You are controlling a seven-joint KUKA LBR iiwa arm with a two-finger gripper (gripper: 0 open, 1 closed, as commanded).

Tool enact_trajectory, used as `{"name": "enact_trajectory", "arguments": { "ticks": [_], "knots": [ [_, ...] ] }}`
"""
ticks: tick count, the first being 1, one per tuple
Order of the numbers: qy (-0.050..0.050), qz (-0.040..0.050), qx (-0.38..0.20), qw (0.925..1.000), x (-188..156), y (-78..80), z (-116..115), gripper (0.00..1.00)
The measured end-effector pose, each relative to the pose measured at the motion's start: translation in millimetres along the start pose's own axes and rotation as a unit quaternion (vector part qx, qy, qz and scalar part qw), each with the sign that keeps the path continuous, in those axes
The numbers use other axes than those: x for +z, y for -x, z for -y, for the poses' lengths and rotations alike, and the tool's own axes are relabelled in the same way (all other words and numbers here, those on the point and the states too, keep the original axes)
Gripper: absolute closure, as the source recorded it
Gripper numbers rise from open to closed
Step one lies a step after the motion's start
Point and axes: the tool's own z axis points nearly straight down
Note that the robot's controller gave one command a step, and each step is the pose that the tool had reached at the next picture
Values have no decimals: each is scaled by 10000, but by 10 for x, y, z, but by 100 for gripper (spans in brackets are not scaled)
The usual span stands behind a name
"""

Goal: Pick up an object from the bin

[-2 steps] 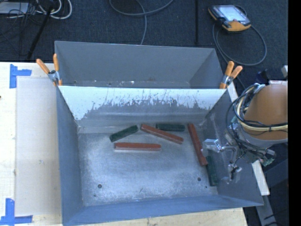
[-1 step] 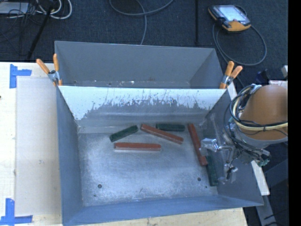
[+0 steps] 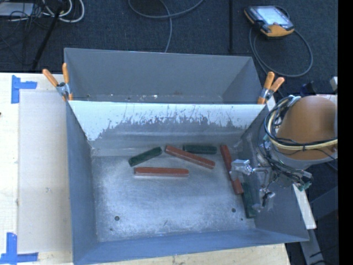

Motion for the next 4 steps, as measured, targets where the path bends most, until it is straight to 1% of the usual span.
{"name": "enact_trajectory", "arguments": {
  "ticks": [1, 2, 3, 4],
  "knots": [
    [3, 13, -1394, 9902, 215, -302, -38, 0],
    [10, 3, -1816, 9834, 430, 288, 127, 100],
    [11, 3, -1809, 9835, 430, 287, 129, 100],
    [-11, 16, -1403, 9901, -1265, 228, -168, 100]
  ]
}}
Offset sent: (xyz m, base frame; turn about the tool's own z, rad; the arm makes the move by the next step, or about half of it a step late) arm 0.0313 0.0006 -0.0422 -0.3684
